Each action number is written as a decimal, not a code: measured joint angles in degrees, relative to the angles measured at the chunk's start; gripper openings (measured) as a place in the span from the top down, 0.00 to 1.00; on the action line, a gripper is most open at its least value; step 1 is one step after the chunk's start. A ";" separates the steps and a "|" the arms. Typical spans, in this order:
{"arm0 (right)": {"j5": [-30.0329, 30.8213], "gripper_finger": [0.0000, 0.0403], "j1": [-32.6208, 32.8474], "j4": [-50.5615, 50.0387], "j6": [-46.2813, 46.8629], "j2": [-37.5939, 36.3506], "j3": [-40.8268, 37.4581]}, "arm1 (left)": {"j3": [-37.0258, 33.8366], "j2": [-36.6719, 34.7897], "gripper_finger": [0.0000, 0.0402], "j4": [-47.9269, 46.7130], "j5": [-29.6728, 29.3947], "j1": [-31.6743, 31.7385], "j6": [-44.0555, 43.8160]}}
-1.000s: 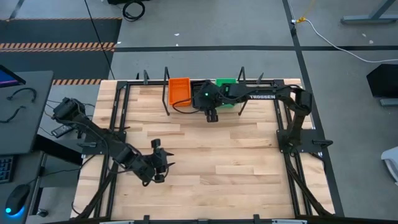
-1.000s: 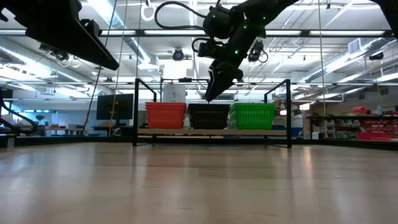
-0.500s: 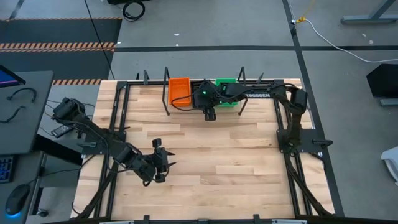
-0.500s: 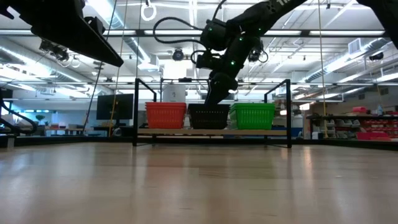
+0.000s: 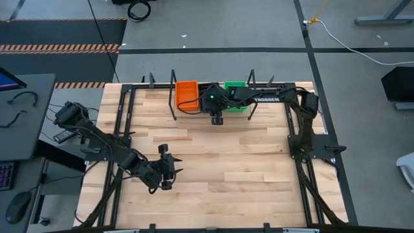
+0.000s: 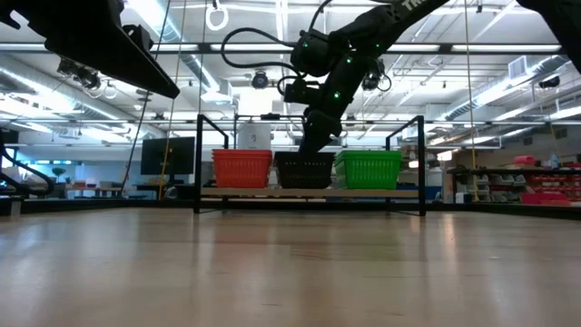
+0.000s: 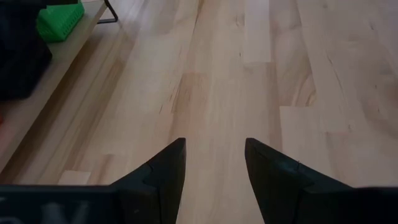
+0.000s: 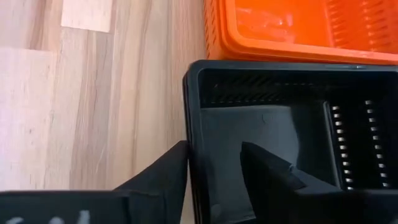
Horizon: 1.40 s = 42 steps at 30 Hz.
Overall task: Stack baskets on shelf by color
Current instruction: Adjust the stacked bins on the shelf
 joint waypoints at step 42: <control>-1.79 0.94 0.37 -1.80 5.87 -0.10 0.05 | 0.00 0.00 0.57 0.16 -0.62 0.37 2.50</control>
